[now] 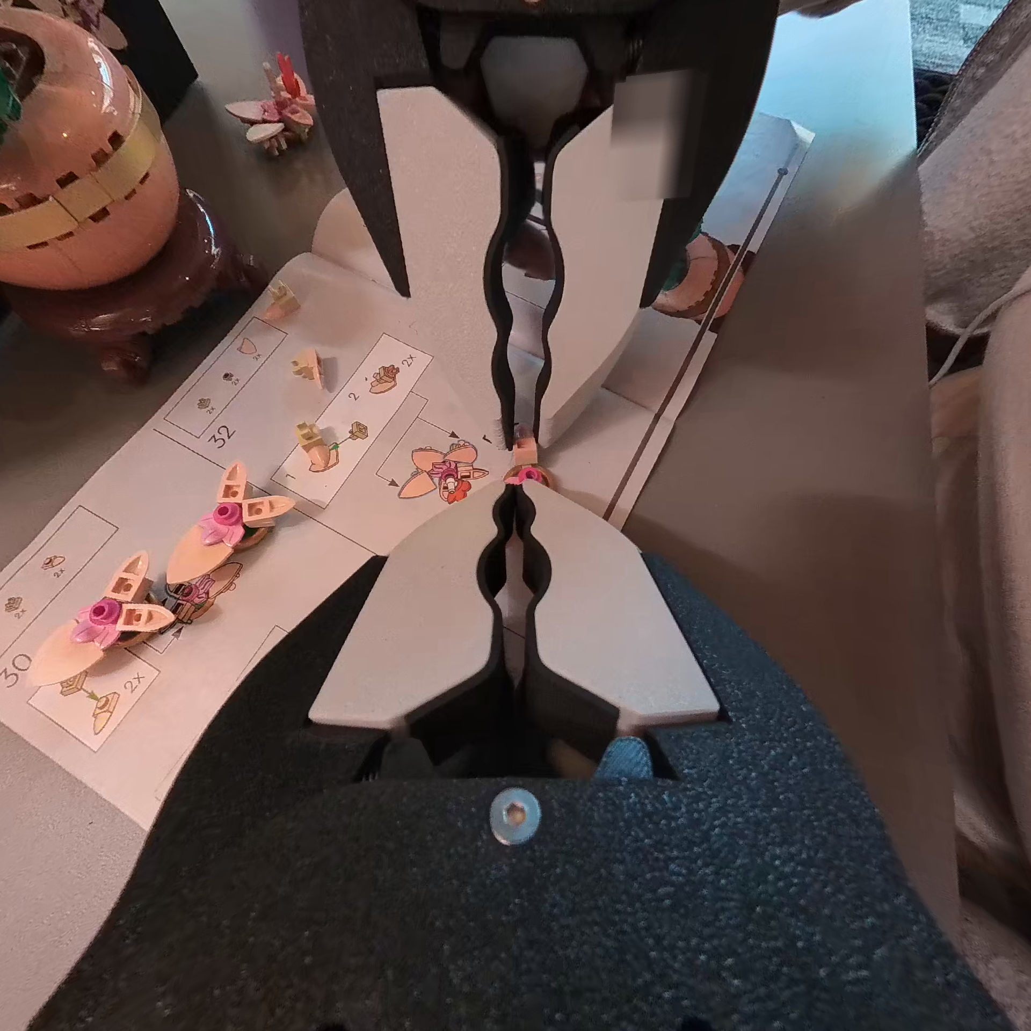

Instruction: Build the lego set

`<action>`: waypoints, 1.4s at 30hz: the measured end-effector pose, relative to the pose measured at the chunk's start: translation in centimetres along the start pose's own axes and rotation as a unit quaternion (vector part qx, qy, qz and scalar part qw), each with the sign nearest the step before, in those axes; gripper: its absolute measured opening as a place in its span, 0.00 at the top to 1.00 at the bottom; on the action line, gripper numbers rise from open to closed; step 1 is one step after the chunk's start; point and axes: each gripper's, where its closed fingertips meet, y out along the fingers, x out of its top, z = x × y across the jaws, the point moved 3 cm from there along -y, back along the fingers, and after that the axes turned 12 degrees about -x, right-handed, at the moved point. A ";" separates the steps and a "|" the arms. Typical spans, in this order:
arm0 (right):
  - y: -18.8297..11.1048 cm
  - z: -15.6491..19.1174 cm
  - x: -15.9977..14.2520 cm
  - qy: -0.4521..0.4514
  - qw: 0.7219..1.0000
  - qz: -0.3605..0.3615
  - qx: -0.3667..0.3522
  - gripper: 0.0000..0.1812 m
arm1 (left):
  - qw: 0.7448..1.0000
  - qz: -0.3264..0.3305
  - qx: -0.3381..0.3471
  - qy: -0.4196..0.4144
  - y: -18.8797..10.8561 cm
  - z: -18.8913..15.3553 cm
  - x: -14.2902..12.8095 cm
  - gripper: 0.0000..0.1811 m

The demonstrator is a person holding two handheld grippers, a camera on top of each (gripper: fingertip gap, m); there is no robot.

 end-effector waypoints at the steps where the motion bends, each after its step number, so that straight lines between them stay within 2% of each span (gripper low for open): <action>1: 0.0 0.0 0.0 0.005 1.000 0.008 -0.002 0.96 | 1.000 0.000 0.001 0.002 0.0 0.0 0.0 1.00; 13: 0.2 0.4 0.6 0.041 0.997 0.065 -0.029 0.96 | 1.000 -0.005 0.006 0.008 -0.1 0.0 -0.1 1.00; 23: -0.5 -0.4 0.8 0.026 0.999 0.034 -0.003 0.96 | 1.000 -0.006 0.002 0.007 -0.1 -0.1 -0.1 1.00; 42: 0.3 -0.3 0.5 -0.017 0.998 0.063 0.006 0.96 | 1.000 -0.006 0.003 0.006 -0.1 0.0 -0.1 1.00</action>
